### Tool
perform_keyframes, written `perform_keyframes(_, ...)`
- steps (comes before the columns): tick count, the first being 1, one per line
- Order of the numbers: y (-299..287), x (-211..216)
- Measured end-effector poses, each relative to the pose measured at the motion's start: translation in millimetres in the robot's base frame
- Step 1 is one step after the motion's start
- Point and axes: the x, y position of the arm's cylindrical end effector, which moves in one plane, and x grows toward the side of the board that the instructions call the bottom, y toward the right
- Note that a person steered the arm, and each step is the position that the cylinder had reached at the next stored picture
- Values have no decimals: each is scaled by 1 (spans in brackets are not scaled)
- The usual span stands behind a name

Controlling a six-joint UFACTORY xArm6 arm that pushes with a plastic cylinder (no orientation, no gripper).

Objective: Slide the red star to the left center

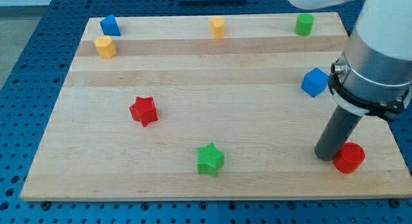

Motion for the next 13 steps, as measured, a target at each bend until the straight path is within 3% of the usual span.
perform_keyframes(8, -52, -16)
perform_keyframes(9, -66, -51)
perform_keyframes(10, -103, -82)
perform_keyframes(13, -250, -74)
